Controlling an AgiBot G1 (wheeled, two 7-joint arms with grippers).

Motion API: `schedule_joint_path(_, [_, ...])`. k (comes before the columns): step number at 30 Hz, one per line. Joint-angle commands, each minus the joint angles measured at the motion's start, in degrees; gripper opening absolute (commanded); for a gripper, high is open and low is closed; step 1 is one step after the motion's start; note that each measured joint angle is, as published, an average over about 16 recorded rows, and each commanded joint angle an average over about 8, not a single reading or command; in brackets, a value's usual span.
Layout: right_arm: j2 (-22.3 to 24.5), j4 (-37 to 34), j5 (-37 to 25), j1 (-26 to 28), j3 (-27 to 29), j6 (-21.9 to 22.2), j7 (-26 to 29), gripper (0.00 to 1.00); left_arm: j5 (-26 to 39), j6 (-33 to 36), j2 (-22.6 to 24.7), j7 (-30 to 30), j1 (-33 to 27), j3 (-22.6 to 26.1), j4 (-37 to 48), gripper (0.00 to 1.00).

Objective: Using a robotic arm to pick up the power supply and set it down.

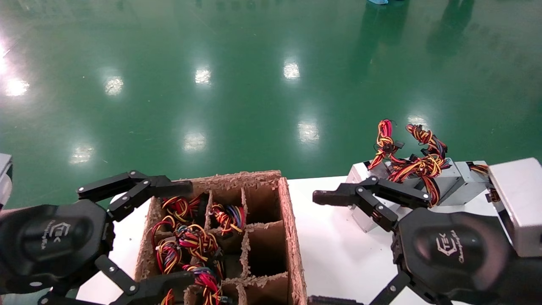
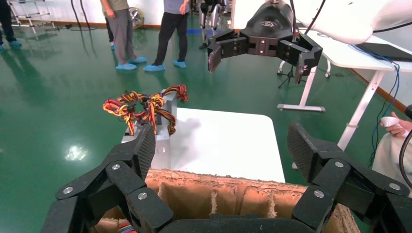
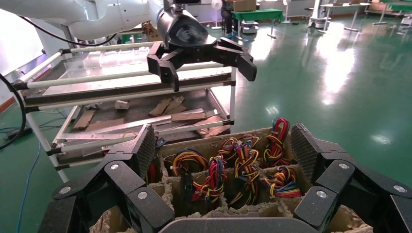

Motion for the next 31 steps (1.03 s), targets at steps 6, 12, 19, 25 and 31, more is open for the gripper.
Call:
schedule_joint_path(6, [-0.04,-0.01,0.00,-0.02,0.01,0.55,0.11,1.00,0.00,0.00,0.00,0.00,0.00,0.00,0.00,1.00])
schedule_joint_path(12, [-0.07,-0.01,-0.08,-0.07,0.01,0.94,0.18,1.00,0.00,0.00,0.00,0.00,0.00,0.00,0.00,1.00])
schedule_joint_path(19, [-0.10,-0.01,-0.16,-0.10,0.00,1.21,0.21,1.00,0.00,0.00,0.00,0.00,0.00,0.00,0.00,1.00])
schedule_joint_path(25, [-0.12,-0.01,-0.18,-0.12,-0.01,1.34,0.23,1.00,0.00,0.00,0.00,0.00,0.00,0.00,0.00,1.00])
schedule_joint_path(31, [-0.14,-0.01,-0.20,-0.14,-0.02,1.41,0.25,1.00,0.00,0.00,0.00,0.00,0.00,0.00,0.00,1.00])
